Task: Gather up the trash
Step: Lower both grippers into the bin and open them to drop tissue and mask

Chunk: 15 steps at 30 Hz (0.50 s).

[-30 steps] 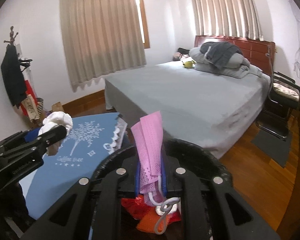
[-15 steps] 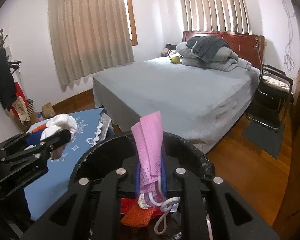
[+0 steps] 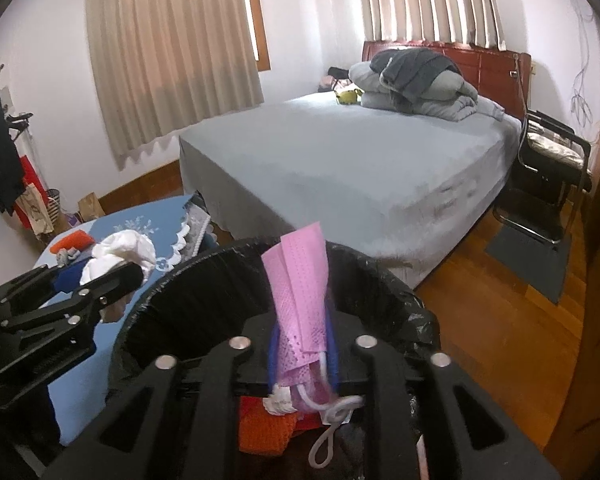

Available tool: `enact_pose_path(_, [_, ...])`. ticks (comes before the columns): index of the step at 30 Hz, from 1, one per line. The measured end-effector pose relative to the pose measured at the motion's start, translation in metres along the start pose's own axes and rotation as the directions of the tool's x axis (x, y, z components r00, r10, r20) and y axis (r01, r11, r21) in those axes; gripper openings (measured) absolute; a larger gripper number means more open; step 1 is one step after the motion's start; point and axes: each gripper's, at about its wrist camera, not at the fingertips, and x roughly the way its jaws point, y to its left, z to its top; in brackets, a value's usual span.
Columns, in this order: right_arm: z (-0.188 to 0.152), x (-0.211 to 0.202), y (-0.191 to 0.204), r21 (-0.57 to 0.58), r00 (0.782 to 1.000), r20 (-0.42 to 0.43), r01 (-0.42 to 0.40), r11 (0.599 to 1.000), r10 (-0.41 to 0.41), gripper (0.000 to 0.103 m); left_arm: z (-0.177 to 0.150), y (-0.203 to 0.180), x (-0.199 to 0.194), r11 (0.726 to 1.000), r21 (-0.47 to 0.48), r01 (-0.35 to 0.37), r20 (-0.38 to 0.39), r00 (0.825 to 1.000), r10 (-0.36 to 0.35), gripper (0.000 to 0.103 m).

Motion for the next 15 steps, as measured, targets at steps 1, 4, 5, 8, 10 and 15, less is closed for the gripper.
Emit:
enact_pose_path(1, [-0.001, 0.002, -0.001, -0.002, 1.0, -0.006, 0.002, 1.0, -0.002, 0.023, 0.0, 0.0, 0.002, 1.0, 0.0, 0.002, -0.004, 1.0, -0.002, 0.045])
enact_pose_path(4, [-0.003, 0.01, -0.001, -0.007, 1.0, -0.022, 0.017, 1.0, -0.017, 0.032, 0.001, 0.001, 0.009, 0.999, -0.003, 0.033, -0.017, 0.999, -0.033, 0.058])
enact_pose_path(5, [-0.004, 0.011, -0.002, -0.005, 0.999, -0.027, 0.024, 1.0, -0.024, 0.044, 0.001, 0.002, 0.009, 0.999, -0.002, 0.042, -0.017, 0.999, -0.042, 0.066])
enact_pose_path(8, [-0.007, 0.011, -0.007, 0.008, 0.998, -0.028, 0.053, 0.999, -0.052, 0.069, 0.002, 0.007, 0.007, 0.999, 0.002, 0.033, -0.005, 0.999, -0.033, 0.079])
enact_pose_path(10, [-0.008, 0.007, -0.009, 0.017, 0.997, -0.018, 0.077, 0.997, -0.077, 0.082, 0.003, 0.012, 0.003, 1.0, -0.008, 0.027, 0.002, 1.0, -0.027, 0.083])
enact_pose_path(15, [-0.008, -0.004, -0.011, 0.032, 0.996, 0.001, 0.09, 0.995, -0.09, 0.097, 0.007, 0.032, -0.007, 0.999, -0.044, -0.023, 0.019, 1.0, 0.024, 0.09])
